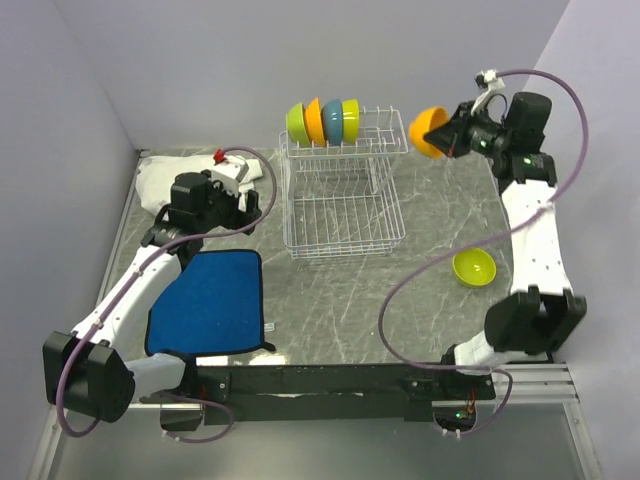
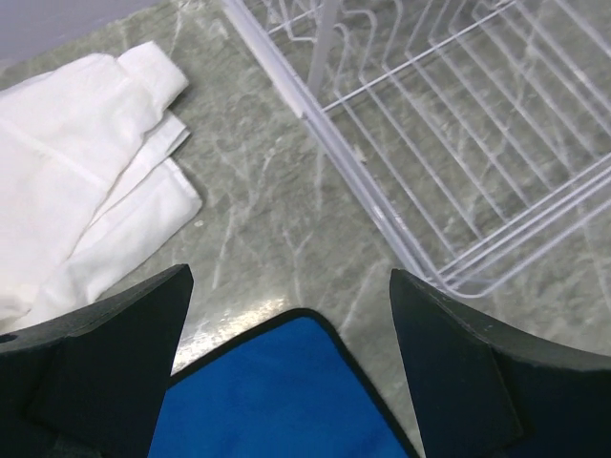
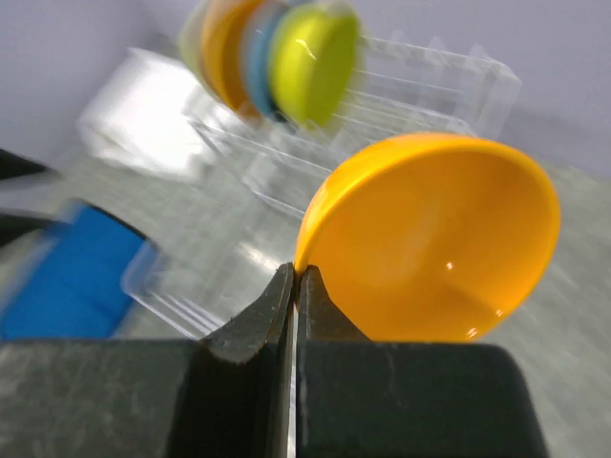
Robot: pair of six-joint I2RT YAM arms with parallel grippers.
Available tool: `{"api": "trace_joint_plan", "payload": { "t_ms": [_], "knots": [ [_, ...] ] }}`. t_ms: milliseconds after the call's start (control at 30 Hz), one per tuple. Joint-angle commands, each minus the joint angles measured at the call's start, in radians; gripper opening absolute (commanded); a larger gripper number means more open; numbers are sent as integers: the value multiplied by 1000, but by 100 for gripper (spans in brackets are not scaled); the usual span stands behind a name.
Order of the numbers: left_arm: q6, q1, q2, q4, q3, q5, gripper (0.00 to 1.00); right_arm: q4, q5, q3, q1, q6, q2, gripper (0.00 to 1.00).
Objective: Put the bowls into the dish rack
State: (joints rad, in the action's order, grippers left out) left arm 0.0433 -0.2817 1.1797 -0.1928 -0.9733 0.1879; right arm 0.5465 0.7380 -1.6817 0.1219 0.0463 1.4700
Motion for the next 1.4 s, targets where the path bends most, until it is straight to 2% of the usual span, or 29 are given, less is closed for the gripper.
{"api": "trace_joint_plan", "payload": {
  "t_ms": [0, 33, 100, 133, 167, 300, 500, 800, 833, 1000, 1367],
  "knots": [
    [153, 44, 29, -73, -68, -10, 91, -783, 445, 71, 27, -551, 119, 0],
    [209, 50, 26, -71, -61, -14, 91, -966, 472, 76, 28, -858, 191, 0],
    [266, 62, 28, -63, -44, -27, 91, -1080, 514, -39, 24, -919, 292, 0],
    [308, 64, 40, -69, -51, -48, 91, -1167, 540, -58, 24, -1041, 321, 0],
    [317, 65, 52, -106, -62, -59, 92, -1253, 549, -87, 24, -1083, 351, 0],
    [374, 67, 116, -233, -143, -39, 91, -1338, 548, -272, 25, -1218, 511, 0],
    [415, 67, 196, -332, -263, -41, 92, -1369, 537, -469, 9, -1266, 703, 0],
    [461, 65, 276, -461, -373, -73, 93, -1548, 537, -435, -13, -1384, 799, 0],
    [475, 64, 279, -470, -384, -76, 99, -1551, 538, -446, -14, -1389, 809, 0],
    [491, 62, 297, -520, -415, -90, 100, -1533, 535, -504, -27, -1379, 871, 0],
    [495, 33, 308, -482, -383, -125, 99, -1530, 551, -493, -85, -1390, 888, 0]
  ]
}}
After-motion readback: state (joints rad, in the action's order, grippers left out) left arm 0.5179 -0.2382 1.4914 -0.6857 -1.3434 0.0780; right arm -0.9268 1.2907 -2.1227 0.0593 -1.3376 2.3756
